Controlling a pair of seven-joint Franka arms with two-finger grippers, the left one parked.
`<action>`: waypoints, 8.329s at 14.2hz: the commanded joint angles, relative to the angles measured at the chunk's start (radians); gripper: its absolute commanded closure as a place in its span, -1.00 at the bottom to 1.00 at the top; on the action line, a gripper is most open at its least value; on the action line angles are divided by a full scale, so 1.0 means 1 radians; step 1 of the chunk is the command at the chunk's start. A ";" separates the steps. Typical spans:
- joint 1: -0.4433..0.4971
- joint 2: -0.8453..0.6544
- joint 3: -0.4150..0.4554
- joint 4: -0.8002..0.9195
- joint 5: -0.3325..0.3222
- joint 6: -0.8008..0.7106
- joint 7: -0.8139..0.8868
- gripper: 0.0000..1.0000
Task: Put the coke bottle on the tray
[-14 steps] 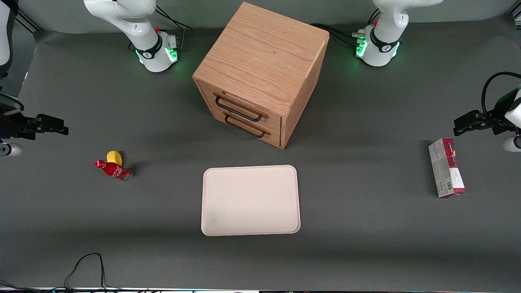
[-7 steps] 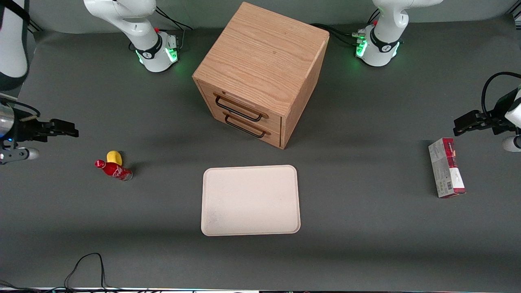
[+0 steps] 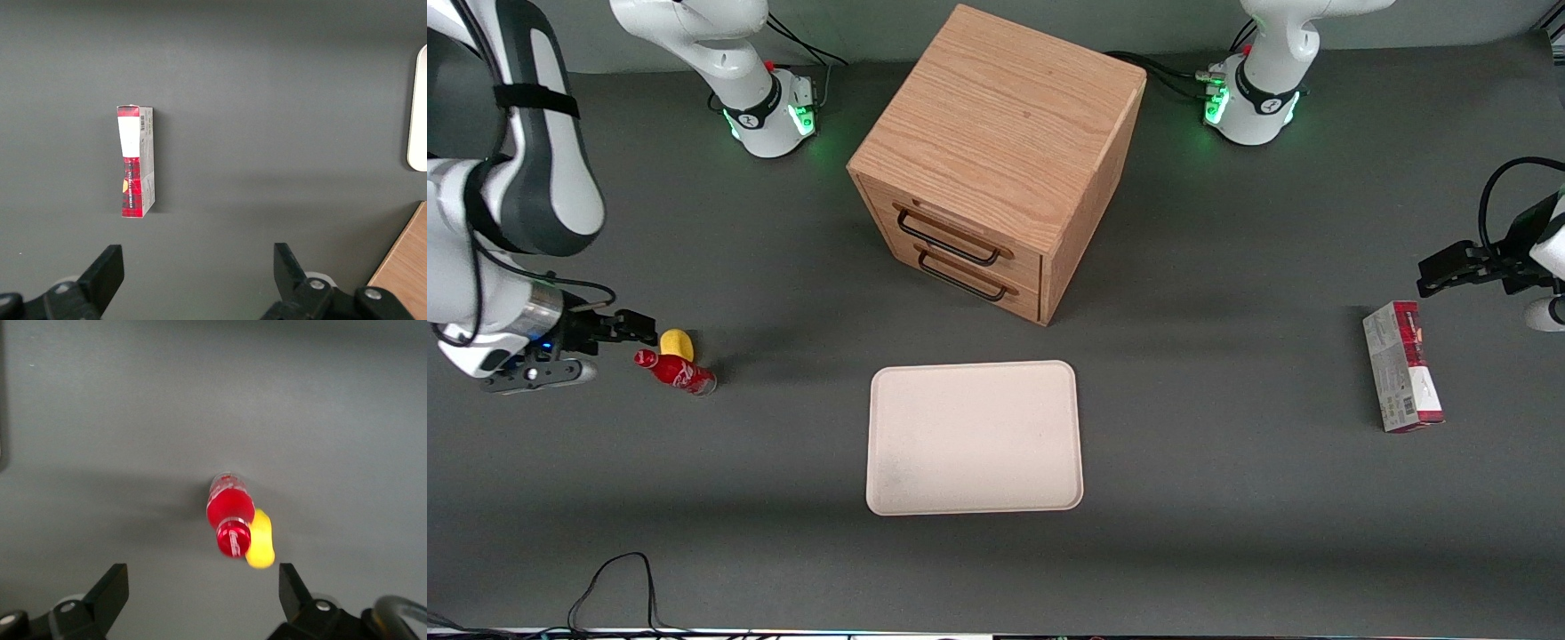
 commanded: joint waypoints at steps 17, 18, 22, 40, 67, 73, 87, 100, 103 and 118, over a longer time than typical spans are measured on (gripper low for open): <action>-0.021 0.025 -0.005 -0.169 -0.011 0.266 -0.057 -1.00; -0.021 0.025 -0.005 -0.169 -0.011 0.266 -0.057 -1.00; -0.036 0.028 -0.009 -0.160 -0.005 0.261 -0.052 1.00; -0.022 0.028 -0.003 0.116 0.004 -0.117 -0.012 1.00; 0.278 0.649 0.250 1.055 -0.113 -0.374 0.963 1.00; 0.330 0.728 0.247 1.055 -0.168 -0.264 0.999 1.00; 0.343 0.746 0.248 1.048 -0.197 -0.233 0.999 -1.00; 0.280 0.567 0.250 0.904 -0.177 -0.375 0.883 -1.00; 0.184 0.341 0.247 0.657 -0.091 -0.415 0.667 -1.00; 0.183 -0.288 -0.046 0.168 0.048 -0.562 0.083 -1.00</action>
